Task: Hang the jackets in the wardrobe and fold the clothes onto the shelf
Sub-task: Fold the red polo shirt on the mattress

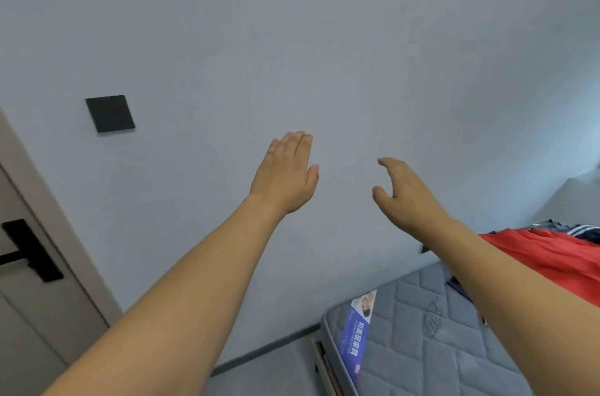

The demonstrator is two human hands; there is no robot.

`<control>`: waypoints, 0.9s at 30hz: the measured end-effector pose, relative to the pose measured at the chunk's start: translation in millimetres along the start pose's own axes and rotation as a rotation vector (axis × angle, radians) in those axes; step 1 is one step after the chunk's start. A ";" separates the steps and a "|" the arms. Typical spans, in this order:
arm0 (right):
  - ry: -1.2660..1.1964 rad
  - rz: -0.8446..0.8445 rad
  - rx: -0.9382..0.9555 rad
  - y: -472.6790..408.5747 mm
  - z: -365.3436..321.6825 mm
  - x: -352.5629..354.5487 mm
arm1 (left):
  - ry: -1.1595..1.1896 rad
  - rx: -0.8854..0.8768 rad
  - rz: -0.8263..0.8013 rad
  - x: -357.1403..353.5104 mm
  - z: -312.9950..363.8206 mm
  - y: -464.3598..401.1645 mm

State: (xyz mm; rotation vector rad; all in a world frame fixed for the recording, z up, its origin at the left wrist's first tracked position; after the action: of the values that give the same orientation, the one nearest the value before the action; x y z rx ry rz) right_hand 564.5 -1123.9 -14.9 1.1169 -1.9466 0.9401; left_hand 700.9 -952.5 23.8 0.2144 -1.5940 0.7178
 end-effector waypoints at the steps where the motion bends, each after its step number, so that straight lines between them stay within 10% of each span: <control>1: 0.013 0.002 -0.028 -2.8 17.5 2.4 | 0.027 -0.032 -0.014 -14.1 10.8 -20.0; 18: -0.099 0.129 -0.702 38.6 416.1 45.8 | 0.123 -0.530 -0.364 -257.8 270.4 -279.7; 27: -0.086 0.158 -0.929 62.8 660.3 -82.0 | 0.370 -0.608 -0.725 -560.1 401.6 -332.6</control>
State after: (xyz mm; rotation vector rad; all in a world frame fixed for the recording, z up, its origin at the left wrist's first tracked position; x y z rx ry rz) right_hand 402.4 -1624.8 -426.6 0.4613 -2.1759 -0.0119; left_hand 640.5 -1588.4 -397.6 0.1774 -1.1852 -0.2835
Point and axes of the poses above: each hand's wrist, its own y-axis away from the middle knuckle, its own x-axis out of the back of the hand, z = x × y, the point moved 3 cm from there along -y, towards the middle knuckle, and after that the axes turned 13 degrees about -z, right-handed, at the moved point
